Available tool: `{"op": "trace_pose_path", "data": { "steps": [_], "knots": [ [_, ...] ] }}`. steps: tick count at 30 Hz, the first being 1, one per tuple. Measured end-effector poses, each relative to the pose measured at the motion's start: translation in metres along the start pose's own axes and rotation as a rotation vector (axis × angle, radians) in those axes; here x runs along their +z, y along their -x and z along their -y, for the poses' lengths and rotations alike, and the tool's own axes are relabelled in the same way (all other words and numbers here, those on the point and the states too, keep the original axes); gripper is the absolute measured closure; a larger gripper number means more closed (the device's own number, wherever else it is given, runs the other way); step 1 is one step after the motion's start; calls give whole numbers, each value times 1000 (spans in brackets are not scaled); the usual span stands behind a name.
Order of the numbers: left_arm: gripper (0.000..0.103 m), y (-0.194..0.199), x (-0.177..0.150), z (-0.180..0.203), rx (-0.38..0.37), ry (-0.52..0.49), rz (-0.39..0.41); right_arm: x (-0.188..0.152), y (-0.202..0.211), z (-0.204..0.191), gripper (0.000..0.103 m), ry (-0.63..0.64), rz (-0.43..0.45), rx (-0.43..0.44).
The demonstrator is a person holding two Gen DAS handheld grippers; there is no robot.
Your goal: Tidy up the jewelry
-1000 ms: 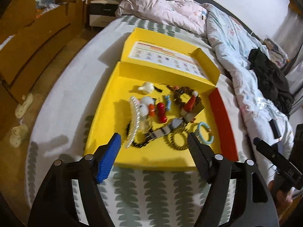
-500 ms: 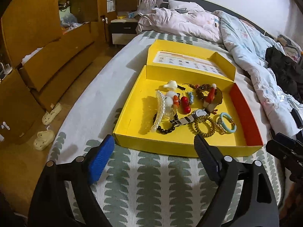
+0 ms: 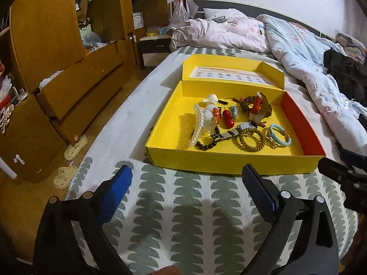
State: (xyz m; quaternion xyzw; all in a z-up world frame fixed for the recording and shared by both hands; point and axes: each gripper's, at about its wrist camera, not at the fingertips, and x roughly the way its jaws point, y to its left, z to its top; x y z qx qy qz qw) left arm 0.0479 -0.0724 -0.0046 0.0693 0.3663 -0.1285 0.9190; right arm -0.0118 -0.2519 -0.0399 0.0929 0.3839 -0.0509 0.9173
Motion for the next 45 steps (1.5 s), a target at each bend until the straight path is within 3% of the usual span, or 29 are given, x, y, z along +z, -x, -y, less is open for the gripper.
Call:
{"op": "trace_pose_path", "data": {
  "steps": [4, 7, 12, 19, 45],
  "knots": [
    [7, 3, -7, 3, -6, -8, 7, -6, 5, 1, 13, -18, 8, 16],
    [7, 10, -13, 6, 15, -27, 54, -10, 4, -1, 13, -12, -1, 20],
    [7, 18, -12, 9, -29, -24, 60, -14, 0, -4, 13, -13, -22, 54],
    [7, 16, -13, 15, -33, -40, 76, -16, 2, -10, 13, 15, -14, 50],
    [7, 10, -13, 18, 43, -43, 88, -21, -6, -11, 13, 40, -25, 37]
  ]
}}
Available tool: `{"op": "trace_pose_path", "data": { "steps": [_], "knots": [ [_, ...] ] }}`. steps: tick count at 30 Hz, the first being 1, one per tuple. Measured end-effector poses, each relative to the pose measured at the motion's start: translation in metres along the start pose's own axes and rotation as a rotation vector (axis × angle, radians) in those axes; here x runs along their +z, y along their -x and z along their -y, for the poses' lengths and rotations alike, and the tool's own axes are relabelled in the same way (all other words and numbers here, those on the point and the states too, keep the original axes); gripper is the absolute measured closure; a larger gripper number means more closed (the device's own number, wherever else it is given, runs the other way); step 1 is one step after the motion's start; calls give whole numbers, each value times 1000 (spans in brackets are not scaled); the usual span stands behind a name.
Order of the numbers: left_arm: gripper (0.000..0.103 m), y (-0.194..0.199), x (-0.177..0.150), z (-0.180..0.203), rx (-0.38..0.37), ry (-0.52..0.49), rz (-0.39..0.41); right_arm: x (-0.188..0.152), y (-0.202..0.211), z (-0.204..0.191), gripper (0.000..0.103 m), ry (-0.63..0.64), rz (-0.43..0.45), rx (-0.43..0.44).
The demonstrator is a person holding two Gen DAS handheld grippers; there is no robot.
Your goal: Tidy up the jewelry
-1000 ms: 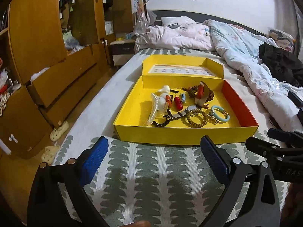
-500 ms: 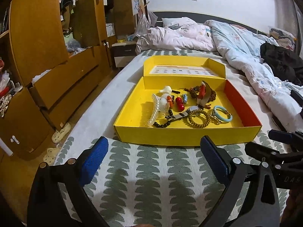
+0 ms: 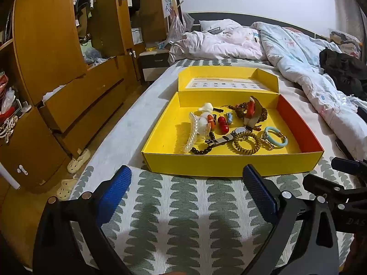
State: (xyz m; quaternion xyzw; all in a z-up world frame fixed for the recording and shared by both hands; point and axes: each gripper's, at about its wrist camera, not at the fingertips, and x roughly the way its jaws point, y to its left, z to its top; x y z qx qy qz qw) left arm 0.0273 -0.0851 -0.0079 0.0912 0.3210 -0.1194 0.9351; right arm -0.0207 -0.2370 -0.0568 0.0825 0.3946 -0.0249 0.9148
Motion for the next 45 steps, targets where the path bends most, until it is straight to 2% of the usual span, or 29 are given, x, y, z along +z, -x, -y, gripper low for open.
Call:
{"op": "trace_pose_path", "data": {
  "steps": [36, 45],
  "knots": [
    [7, -7, -1, -9, 18, -11, -10, -1, -2, 1, 13, -14, -4, -4],
    [7, -9, -3, -15, 20, -12, -17, -1, -2, 0, 10, -17, 3, -7]
  ]
}}
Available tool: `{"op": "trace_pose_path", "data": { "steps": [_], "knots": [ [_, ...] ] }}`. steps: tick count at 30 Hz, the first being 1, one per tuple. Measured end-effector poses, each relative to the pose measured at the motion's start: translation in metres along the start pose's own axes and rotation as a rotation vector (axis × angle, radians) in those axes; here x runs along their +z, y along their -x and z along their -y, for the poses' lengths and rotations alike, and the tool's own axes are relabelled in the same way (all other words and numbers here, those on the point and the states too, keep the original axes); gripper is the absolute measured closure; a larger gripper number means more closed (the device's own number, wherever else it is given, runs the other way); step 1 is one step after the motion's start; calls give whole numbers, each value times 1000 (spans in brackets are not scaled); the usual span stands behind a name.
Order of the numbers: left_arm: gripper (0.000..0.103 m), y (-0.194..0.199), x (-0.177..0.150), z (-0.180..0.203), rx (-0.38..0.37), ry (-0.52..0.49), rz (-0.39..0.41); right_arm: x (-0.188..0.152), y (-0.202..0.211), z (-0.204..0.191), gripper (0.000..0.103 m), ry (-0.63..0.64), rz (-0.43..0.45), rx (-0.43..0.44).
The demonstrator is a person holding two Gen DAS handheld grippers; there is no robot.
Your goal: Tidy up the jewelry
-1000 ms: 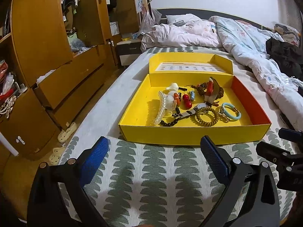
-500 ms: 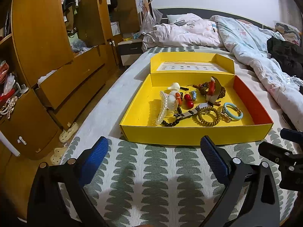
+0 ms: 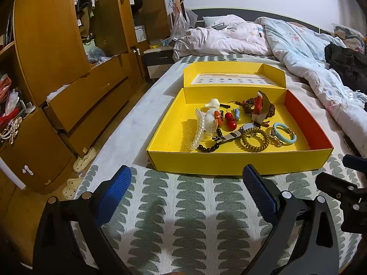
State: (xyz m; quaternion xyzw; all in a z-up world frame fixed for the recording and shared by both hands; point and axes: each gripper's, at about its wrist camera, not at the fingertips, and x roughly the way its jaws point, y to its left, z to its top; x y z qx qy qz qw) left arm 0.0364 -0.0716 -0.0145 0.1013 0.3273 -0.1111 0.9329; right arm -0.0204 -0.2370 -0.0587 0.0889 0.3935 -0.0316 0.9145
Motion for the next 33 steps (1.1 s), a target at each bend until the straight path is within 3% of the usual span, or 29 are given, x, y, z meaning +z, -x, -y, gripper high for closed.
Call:
{"op": "trace_pose_path", "data": {
  "steps": [33],
  "knots": [
    [7, -3, 2, -4, -8, -10, 0, -1, -2, 2, 10, 4, -15, 5]
  ]
}}
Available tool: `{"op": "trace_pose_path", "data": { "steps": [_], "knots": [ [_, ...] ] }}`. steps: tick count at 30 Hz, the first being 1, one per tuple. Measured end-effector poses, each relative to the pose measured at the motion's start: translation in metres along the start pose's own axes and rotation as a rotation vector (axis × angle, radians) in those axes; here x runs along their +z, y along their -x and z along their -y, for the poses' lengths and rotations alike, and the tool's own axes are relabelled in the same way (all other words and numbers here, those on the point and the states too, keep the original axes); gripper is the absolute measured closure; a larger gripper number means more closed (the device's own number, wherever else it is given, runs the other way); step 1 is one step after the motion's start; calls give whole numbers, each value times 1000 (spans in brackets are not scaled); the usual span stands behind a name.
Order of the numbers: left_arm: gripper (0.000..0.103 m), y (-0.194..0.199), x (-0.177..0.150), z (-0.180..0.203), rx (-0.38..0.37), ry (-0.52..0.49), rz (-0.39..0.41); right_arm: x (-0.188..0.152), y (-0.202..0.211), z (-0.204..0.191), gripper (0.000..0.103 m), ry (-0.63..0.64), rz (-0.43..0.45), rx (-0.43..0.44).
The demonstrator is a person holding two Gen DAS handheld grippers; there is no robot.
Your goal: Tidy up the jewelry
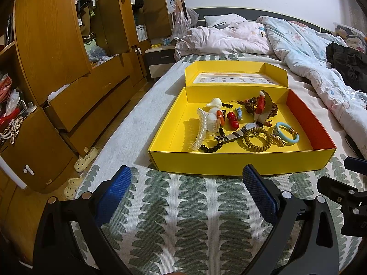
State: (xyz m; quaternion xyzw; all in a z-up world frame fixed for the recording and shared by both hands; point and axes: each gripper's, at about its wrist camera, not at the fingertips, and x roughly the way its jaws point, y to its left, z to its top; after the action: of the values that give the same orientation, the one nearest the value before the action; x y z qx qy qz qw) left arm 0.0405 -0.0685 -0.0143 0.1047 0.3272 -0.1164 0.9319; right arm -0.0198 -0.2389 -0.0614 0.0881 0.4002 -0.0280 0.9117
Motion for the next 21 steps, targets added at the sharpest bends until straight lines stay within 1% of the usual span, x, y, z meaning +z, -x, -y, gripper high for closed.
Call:
{"op": "trace_pose_path", "data": {
  "steps": [9, 21],
  "knots": [
    [7, 0, -2, -10, 1, 6, 4, -1, -1, 1, 10, 1, -3, 5],
    [7, 0, -1, -10, -7, 7, 4, -1, -3, 0, 10, 9, -12, 8]
  ]
}}
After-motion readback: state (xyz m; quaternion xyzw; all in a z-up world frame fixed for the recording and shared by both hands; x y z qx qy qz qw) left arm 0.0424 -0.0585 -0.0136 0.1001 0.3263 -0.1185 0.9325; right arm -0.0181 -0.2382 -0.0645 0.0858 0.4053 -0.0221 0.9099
